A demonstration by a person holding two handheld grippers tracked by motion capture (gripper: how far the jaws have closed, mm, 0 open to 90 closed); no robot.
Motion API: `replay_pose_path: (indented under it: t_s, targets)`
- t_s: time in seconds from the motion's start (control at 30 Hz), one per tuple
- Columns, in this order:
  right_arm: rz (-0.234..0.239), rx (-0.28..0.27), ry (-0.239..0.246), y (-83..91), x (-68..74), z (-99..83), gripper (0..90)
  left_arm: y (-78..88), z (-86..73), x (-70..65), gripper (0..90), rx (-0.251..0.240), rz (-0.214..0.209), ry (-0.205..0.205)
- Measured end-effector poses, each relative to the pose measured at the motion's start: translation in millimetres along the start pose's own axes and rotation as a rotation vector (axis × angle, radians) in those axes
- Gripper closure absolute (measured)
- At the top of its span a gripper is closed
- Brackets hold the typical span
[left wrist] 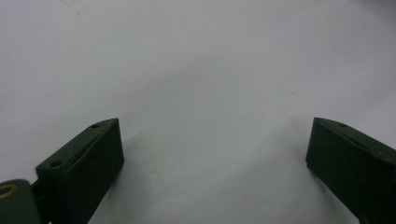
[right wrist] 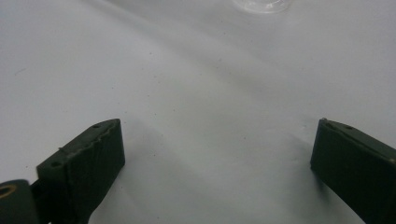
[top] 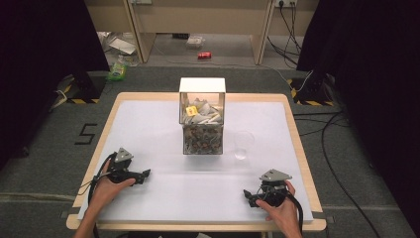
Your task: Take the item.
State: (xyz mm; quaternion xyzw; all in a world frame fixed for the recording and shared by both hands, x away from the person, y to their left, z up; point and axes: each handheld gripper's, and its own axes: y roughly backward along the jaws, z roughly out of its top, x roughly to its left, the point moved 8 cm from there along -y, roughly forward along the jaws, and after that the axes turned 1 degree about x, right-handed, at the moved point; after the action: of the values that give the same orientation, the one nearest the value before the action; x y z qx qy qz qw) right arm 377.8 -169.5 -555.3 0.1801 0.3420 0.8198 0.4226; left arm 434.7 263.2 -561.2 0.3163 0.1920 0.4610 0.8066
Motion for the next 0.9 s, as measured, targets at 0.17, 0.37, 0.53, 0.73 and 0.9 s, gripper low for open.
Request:
replay_pose_path:
  t_s: [0.17,0.37,0.53,0.73,0.9]
  targets:
    - [0.009,-0.030,0.006,5.0,0.7,1.9,16.6,-0.1,0.1,0.0,3.2,-0.001,0.000,0.000]
    - [-0.011,-0.093,0.008,13.4,1.5,13.6,15.7,0.0,0.0,-0.1,3.2,-0.001,0.001,0.000]
    - [0.008,-0.171,0.000,23.2,5.1,31.3,17.4,0.0,0.0,-0.3,3.2,-0.002,0.002,0.000]
    - [0.008,-0.226,0.012,34.6,11.2,53.6,21.6,0.0,0.0,-0.1,3.2,-0.002,0.002,-0.001]
    - [0.002,-0.272,0.006,43.7,12.5,71.5,23.2,0.0,0.0,-0.2,3.2,-0.001,0.002,0.000]
